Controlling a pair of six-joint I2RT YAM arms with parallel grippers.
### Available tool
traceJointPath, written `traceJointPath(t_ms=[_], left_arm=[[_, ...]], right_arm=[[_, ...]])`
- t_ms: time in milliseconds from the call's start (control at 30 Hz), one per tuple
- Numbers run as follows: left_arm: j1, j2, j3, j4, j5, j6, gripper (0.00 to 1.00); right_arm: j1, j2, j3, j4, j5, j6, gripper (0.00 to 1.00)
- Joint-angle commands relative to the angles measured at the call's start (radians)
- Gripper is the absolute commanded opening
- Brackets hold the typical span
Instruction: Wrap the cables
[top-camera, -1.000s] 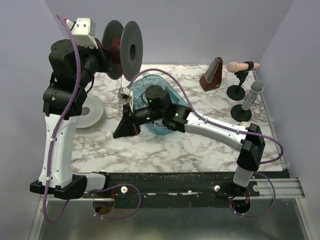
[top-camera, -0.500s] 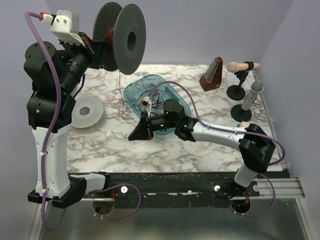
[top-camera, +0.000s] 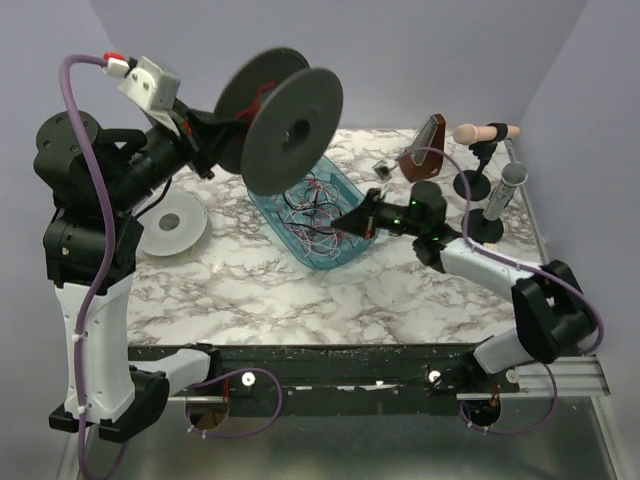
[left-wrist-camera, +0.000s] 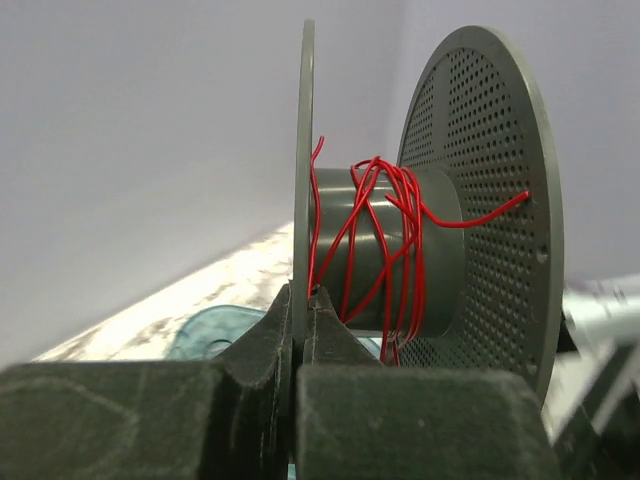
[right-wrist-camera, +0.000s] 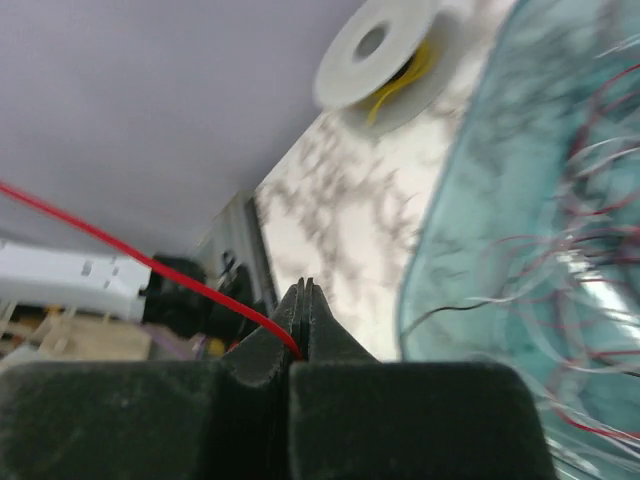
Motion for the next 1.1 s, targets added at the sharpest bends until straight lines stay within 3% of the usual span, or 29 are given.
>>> traceJointPath(t_ms=[0,100,233,433,700,933,1067], left_arm=[[0.002,-0.102,-0.07,0.049,0.383,0.11,0.0],[0.002,-0.106,-0.132,-0.164,0.47,0.277,0.0],[0.001,-0.114,-0.208,-0.446,0.487,0.55,0.0],[-0.007,-0.139,-0.351,-0.545,0.363,0.729,0.0],[-0.137,-0.123,-0.523,-0.455,0.223,0.611,0.0],[-0.183,-0.096,-0.668,-0.347,0.116,0.438,0.0],[-0.182,-0.08,-0.702,-0.283,0.057,0.304,0.0]], right_arm=[[-0.159,-0.141,-0.009,-0.168,0.021,-0.09,0.01],[-0.179,-0.204,0.139,-0.488,0.044,-0.305,0.01],[-0.186,-0.267,0.337,-0.747,0.085,-0.471,0.01],[-0.177,-0.292,0.534,-0.972,0.053,-0.546,0.01],[0.053,-0.22,0.765,-1.129,0.123,-0.595,0.01],[0.198,0.018,1.055,-1.218,0.229,-0.387,0.01],[0.259,0.11,1.112,-1.154,0.3,-0.223,0.01]])
